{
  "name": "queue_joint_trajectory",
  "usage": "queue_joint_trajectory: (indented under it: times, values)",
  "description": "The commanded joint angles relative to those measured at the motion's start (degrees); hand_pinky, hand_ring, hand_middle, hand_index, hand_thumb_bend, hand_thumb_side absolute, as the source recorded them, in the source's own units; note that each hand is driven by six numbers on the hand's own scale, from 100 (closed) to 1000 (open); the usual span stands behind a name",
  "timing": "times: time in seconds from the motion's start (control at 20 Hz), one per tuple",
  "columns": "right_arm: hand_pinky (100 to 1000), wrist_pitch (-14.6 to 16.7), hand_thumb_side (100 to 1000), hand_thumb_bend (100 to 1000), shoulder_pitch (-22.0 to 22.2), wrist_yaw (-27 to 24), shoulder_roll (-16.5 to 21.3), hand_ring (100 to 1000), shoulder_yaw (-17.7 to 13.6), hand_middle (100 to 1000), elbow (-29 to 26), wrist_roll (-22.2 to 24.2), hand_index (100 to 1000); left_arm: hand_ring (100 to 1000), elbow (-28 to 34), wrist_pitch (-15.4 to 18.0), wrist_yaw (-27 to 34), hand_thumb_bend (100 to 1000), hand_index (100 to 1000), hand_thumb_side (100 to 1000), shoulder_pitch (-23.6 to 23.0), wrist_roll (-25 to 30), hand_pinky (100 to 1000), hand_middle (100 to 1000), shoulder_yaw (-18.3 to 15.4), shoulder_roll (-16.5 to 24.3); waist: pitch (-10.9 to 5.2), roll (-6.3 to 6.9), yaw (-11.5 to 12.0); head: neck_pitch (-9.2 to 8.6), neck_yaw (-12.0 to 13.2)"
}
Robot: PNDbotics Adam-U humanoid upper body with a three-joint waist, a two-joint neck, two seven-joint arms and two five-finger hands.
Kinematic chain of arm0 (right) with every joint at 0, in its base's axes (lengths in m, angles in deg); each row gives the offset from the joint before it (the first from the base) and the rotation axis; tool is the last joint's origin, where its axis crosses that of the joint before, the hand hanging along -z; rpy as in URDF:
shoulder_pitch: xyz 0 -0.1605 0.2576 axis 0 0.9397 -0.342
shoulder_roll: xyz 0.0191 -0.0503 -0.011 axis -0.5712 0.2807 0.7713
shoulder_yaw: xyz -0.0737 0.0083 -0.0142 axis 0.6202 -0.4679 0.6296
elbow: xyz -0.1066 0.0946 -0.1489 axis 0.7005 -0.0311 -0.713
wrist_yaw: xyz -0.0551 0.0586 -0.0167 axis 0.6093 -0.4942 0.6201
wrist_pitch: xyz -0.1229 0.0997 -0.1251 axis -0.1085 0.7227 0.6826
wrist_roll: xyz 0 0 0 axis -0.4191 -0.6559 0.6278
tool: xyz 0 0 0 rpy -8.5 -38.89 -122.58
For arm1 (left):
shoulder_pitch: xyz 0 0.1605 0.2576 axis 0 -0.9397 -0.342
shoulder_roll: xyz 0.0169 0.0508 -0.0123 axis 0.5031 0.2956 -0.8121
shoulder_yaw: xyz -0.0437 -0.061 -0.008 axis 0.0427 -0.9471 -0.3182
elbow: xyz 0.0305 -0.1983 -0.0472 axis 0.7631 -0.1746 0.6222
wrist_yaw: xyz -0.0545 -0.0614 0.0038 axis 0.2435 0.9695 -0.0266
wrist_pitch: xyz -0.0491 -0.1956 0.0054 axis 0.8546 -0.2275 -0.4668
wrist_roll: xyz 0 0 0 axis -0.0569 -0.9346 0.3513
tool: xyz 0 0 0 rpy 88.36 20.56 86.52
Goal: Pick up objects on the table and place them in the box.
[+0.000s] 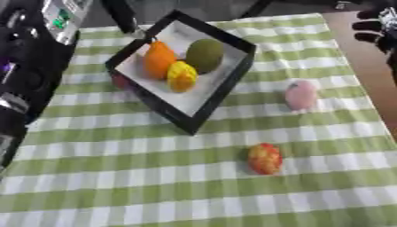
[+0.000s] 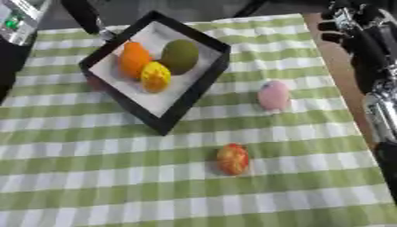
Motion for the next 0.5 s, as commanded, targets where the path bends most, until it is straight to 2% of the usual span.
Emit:
queue_joint_trajectory:
  times: [0.05,0.25,0.5]
  values:
    - [799,0.4,562,100,-0.5,0.2,3.1,750,-0.3,695,-0.4,0.1,897,753,5.8,-1.2,1.8,594,841,155,-0.8,-3.1,792,745,-4.0,6.0,-2.31,0.07,0.4,0.38,-0.5]
    - [802,0.8,538,100,-0.8,1.0,5.6,761,0.3,707,-0.4,0.5,900,746,11.9,-2.2,4.9,522,843,183,-6.1,-6.9,788,740,-9.8,11.5,-2.35,-0.17,1.1,0.34,-0.6]
    - [813,1.3,454,100,-1.8,4.0,10.8,780,1.7,730,-0.7,2.0,901,717,19.6,-4.6,9.6,442,818,202,-13.8,-11.6,770,703,-16.8,14.3,-1.62,-0.83,1.5,-0.38,-0.8]
